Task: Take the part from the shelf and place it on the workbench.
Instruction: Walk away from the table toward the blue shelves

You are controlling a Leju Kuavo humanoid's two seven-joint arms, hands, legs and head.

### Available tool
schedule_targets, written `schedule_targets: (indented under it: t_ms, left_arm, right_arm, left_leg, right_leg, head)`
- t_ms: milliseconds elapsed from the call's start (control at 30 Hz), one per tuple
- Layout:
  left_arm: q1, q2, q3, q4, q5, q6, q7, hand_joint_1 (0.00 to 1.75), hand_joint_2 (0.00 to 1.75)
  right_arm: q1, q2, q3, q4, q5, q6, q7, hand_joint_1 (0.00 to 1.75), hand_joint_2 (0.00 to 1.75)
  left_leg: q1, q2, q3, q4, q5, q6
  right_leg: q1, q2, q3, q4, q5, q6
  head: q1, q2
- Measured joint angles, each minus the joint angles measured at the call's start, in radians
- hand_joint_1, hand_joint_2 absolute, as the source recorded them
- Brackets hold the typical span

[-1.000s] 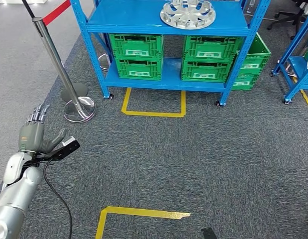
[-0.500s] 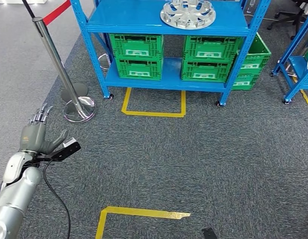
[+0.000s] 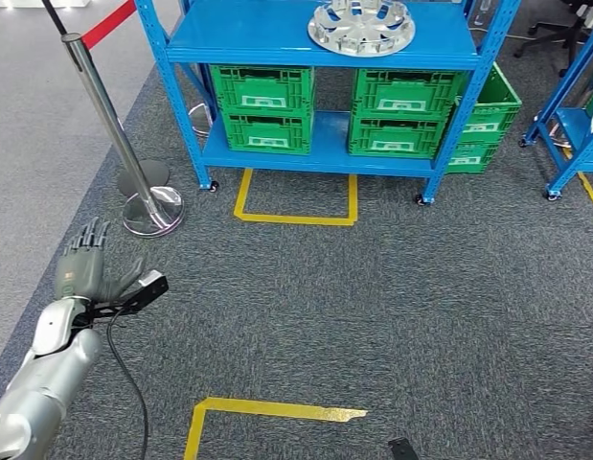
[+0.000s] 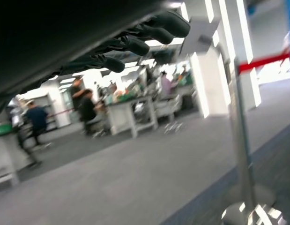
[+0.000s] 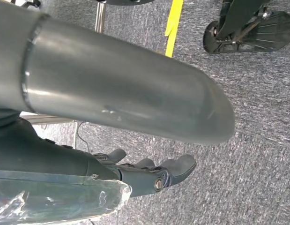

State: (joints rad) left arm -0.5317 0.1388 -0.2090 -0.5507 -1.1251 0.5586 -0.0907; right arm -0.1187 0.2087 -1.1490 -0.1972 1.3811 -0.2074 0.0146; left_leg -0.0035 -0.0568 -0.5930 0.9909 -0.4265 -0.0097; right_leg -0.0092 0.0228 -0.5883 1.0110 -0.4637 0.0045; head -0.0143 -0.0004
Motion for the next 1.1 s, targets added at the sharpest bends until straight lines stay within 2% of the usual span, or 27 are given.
schedule_targets:
  t_ms: [100,367,500,933,1100]
  left_arm:
    - [0.016,-0.014,0.022,0.087,0.04,-0.004,0.044,0.0,0.0]
    - [0.142,-0.027,0.155,0.22,0.129,0.006,0.069,0.0,0.0]
    - [0.177,-0.026,0.188,0.246,0.13,0.016,0.08,0.0,0.0]
    - [0.202,-0.025,0.241,0.279,0.144,0.022,0.129,0.0,0.0]
    - [0.242,-0.027,0.283,0.285,0.171,0.02,0.093,0.0,0.0]
  right_arm:
    - [-0.001,0.0,0.0,0.0,0.008,-0.003,0.004,0.0,0.0]
    - [0.0,0.0,0.0,0.0,0.021,-0.004,0.012,0.0,0.0]
    - [-0.001,0.0,0.0,0.0,0.022,-0.004,0.016,0.0,0.0]
    - [0.0,0.0,0.0,0.0,0.024,-0.004,0.019,0.0,0.0]
    - [0.0,0.0,0.0,0.0,0.024,-0.004,0.021,0.0,0.0]
  left_leg:
    - [0.0,0.0,0.0,0.0,-0.001,0.001]
    - [0.0,0.0,0.0,0.0,-0.003,0.002]
    - [0.0,0.0,0.0,0.0,-0.004,0.001]
    - [0.0,0.0,0.0,0.0,-0.004,0.001]
    - [0.0,0.0,0.001,0.0,-0.005,0.002]
  right_leg:
    - [0.0,0.0,0.0,0.0,0.0,0.0]
    - [0.0,0.0,0.0,0.0,-0.003,0.002]
    - [0.0,0.0,0.0,0.0,-0.004,0.002]
    - [0.0,0.0,0.001,0.0,-0.004,0.003]
    - [0.0,0.0,0.001,0.0,-0.005,0.003]
  head:
    - [0.0,0.0]
    - [0.0,0.0]
    - [0.0,0.0]
    - [0.0,0.0]
    - [0.0,0.0]
